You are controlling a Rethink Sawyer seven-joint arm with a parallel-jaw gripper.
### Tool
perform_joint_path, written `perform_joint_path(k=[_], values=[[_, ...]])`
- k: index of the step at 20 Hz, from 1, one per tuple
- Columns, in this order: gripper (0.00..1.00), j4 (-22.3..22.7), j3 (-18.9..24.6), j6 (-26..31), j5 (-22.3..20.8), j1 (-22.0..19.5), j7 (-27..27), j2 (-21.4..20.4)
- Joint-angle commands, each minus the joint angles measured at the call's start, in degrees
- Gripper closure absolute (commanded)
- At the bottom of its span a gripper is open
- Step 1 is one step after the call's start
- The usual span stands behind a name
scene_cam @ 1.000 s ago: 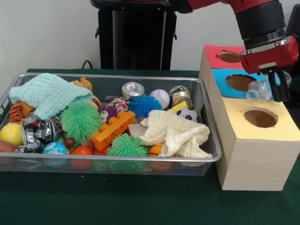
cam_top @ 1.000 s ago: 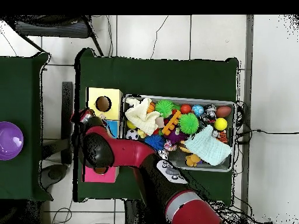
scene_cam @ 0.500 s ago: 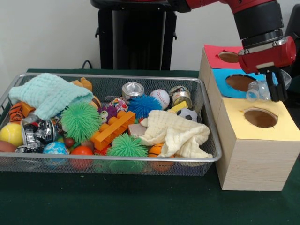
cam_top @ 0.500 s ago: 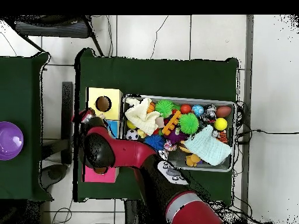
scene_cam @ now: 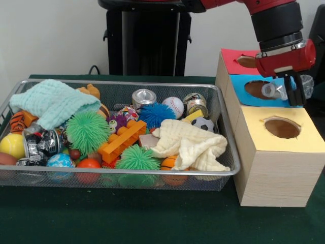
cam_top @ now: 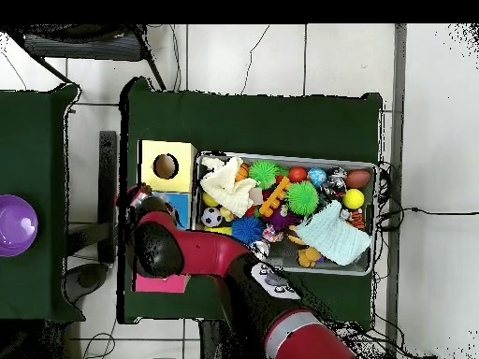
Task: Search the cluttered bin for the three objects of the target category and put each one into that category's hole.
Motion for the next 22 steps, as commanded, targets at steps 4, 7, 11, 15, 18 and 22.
perform_joint_path(k=[4,7,11,15,18,22], values=[[1.00,5.7,1.7,7.3,2.0,-1.6,10.8,0.2],[1.00,6.0,2.0,6.9,2.1,-1.6,11.0,0.3],[1.00,5.6,2.6,6.0,2.1,-2.3,11.4,0.6],[1.00,5.7,2.9,6.5,2.4,-3.3,11.4,-1.0],[1.00,6.4,3.6,7.8,2.9,-4.0,11.6,-3.0],[1.00,5.7,3.8,8.8,3.1,-4.7,10.9,-4.4]])
